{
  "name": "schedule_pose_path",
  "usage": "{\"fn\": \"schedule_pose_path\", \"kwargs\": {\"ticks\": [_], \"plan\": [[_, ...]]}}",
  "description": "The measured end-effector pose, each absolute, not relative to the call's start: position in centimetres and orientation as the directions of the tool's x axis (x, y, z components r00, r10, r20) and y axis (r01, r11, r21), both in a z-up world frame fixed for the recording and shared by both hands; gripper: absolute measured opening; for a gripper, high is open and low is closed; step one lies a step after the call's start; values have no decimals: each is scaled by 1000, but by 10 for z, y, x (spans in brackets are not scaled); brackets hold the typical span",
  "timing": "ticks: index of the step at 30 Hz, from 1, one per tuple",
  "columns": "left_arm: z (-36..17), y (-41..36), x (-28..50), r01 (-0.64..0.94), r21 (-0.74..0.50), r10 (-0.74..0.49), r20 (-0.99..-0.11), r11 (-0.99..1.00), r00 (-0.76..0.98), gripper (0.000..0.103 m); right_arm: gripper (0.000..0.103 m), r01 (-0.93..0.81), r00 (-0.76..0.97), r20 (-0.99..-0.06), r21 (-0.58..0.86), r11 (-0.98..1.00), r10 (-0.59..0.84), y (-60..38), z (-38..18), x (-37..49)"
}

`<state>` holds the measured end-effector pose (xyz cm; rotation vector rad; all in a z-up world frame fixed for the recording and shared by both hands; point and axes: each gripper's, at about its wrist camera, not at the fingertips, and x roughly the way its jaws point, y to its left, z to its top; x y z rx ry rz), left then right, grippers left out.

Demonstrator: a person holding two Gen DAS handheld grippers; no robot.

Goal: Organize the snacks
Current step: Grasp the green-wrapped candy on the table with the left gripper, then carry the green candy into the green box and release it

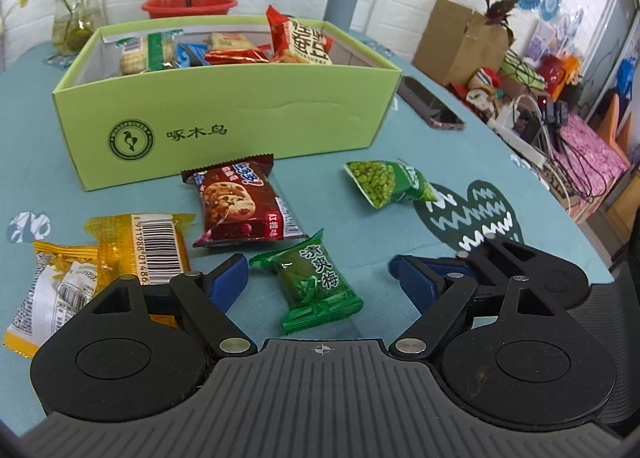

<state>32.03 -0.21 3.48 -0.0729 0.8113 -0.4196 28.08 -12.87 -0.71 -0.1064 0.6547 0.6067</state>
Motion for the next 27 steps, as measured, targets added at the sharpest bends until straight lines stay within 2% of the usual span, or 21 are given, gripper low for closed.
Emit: {"fn": "schedule_pose_path", "kwargs": {"ticks": [6, 8, 9, 10, 11, 12, 16, 22, 27], "plan": [[30, -1, 325, 344, -254, -418, -692, 904, 589, 70, 99, -563, 614, -624, 82, 822, 483, -120, -11, 296], [25, -1, 329, 344, -268, -426, -703, 900, 569, 66, 99, -564, 616, -621, 81, 821, 485, -119, -15, 297], [22, 0, 330, 345, -286, -441, -702, 894, 559, 58, 98, -565, 620, -622, 69, 822, 478, -118, -15, 297], [21, 3, 331, 353, -323, -473, -699, 878, 537, 28, 96, -568, 623, -622, 57, 821, 475, -116, -15, 296], [18, 5, 332, 363, -357, -504, -699, 861, 507, 9, 78, -579, 628, -610, 50, 814, 484, -115, -14, 292], [18, 7, 329, 361, -365, -509, -697, 858, 506, 9, 65, -558, 648, -605, 36, 829, 462, -117, -11, 289], [28, 10, 309, 367, -353, -506, -675, 861, 537, 6, 64, -561, 638, -584, 95, 822, 503, -126, -5, 277], [57, 17, 307, 384, -368, -532, -615, 846, 582, 6, 69, -556, 693, -514, 65, 828, 506, -127, 22, 270], [99, 16, 337, 406, -326, -521, -541, 854, 661, 7, 74, -576, 739, -431, -5, 817, 518, -122, 57, 307]]}}
